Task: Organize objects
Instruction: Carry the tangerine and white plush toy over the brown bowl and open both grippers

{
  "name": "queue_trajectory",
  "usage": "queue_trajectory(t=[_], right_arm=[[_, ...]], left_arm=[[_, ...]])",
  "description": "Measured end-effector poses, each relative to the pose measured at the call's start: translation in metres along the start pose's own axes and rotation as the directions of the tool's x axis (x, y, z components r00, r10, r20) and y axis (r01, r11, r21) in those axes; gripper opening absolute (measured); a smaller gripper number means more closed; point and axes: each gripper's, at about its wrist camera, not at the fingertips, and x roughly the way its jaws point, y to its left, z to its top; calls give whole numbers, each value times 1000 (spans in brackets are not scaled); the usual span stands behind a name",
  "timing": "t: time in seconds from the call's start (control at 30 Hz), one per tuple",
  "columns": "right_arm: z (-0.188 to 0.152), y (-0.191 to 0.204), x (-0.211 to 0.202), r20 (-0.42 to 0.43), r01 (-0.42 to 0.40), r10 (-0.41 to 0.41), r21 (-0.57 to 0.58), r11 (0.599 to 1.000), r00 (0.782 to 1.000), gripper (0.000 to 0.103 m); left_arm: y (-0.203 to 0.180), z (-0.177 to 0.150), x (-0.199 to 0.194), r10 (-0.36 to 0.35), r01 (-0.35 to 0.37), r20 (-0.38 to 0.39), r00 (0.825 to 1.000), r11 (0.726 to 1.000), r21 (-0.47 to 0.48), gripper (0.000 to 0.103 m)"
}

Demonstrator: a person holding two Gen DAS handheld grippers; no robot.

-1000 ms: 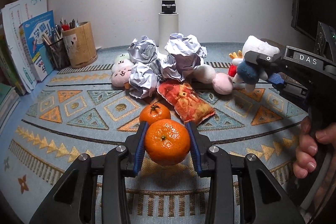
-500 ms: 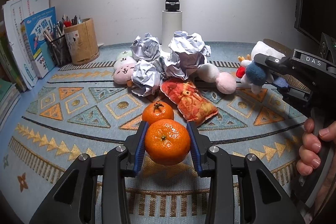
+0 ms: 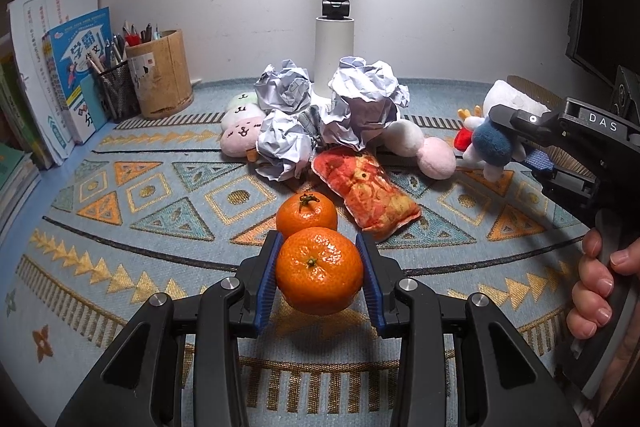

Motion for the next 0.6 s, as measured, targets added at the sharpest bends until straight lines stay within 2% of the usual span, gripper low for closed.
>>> queue_trajectory(t=[0.13, 0.3, 0.37, 0.43, 0.53, 0.6], right_arm=[[0, 8, -1, 2, -11, 11, -13, 1000, 1000, 32], [17, 38, -27, 72, -73, 78, -70, 995, 994, 32], [37, 52, -45, 112, -118, 127, -87, 989, 986, 32], [64, 66, -67, 162, -132, 150, -115, 985, 975, 32], [106, 86, -99, 225, -109, 155, -205, 973, 962, 32], [130, 96, -117, 262, -38, 110, -266, 963, 959, 32]], left_arm=[[2, 0, -4, 3, -2, 19, 1000, 1000, -6, 34], [1, 6, -14, -20, 23, 76, 997, 999, -33, 34], [-4, 26, -12, -65, 70, 74, 995, 995, -68, 34], [-19, 55, -15, -95, 102, 116, 989, 993, -61, 34], [-57, 105, -24, -146, 151, 204, 968, 989, -7, 34], [-86, 136, -28, -208, 208, 254, 945, 978, 25, 34]])
